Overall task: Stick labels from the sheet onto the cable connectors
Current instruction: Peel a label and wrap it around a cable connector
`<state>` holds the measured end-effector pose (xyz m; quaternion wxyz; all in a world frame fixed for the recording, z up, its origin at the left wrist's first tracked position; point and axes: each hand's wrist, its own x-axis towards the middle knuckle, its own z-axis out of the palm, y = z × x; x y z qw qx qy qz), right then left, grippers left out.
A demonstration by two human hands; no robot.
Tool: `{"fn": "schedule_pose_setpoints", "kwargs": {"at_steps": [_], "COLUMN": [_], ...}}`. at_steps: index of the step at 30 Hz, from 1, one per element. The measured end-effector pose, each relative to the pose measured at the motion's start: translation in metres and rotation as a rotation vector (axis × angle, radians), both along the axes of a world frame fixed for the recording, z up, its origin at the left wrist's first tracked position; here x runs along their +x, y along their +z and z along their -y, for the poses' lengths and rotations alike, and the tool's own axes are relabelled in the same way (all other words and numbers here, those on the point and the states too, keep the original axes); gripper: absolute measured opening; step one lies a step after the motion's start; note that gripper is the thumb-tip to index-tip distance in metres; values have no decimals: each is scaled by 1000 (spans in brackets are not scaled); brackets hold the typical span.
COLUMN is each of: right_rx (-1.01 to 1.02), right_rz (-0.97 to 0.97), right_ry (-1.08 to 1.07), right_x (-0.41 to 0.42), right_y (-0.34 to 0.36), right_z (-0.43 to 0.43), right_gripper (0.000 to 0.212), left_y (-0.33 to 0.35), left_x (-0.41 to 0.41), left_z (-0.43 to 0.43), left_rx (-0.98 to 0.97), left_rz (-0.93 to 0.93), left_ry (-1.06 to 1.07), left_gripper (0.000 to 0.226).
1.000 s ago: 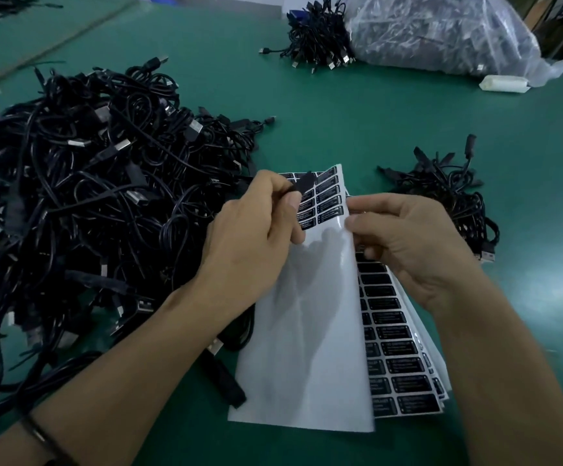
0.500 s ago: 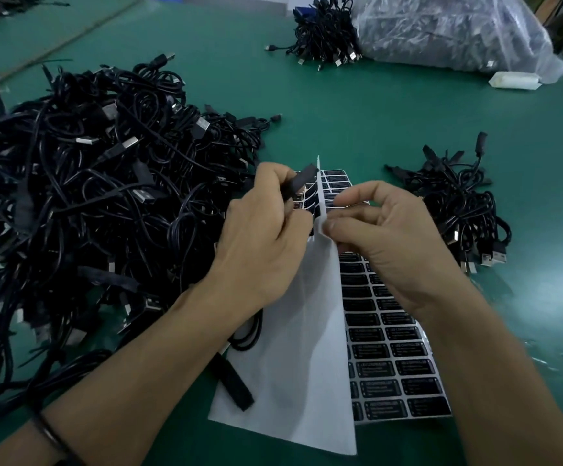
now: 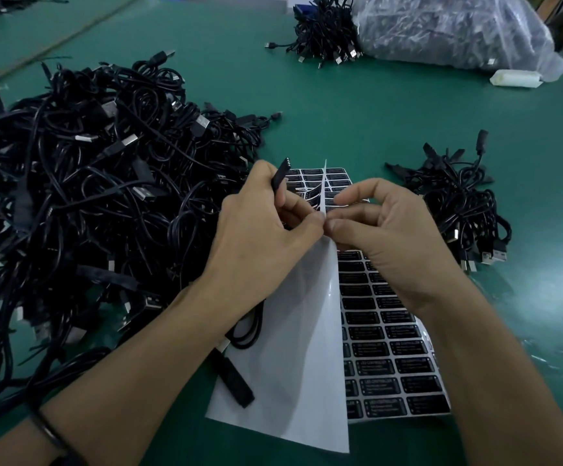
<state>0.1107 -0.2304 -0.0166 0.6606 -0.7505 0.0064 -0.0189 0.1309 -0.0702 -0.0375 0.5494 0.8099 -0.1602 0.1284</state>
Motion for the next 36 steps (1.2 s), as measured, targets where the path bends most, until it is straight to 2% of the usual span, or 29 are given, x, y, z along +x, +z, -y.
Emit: {"fn": "schedule_pose_setpoints", "kwargs": {"at_steps": [9, 23, 30, 33, 36], "right_rx": [-131, -133, -100, -213, -525], "right_rz": [77, 61, -38, -84, -7], "right_ry": [46, -14, -206, -316, -378], "right_x": [1, -1, 4, 5, 1], "right_y": [-3, 0, -2, -5, -6], "right_z": [-3, -5, 3, 12, 13], "right_gripper": [25, 26, 20, 15, 12], "left_y": [4, 4, 0, -1, -1], "left_x": [1, 3, 5, 7, 6], "left_z": [0, -2, -3, -2, -2], "left_rx": [2, -47, -121, -169, -169], "left_rz": [-30, -43, -48, -55, -62], "left_ry": [49, 43, 115, 137, 135], "left_gripper": [47, 43, 40, 39, 39]}}
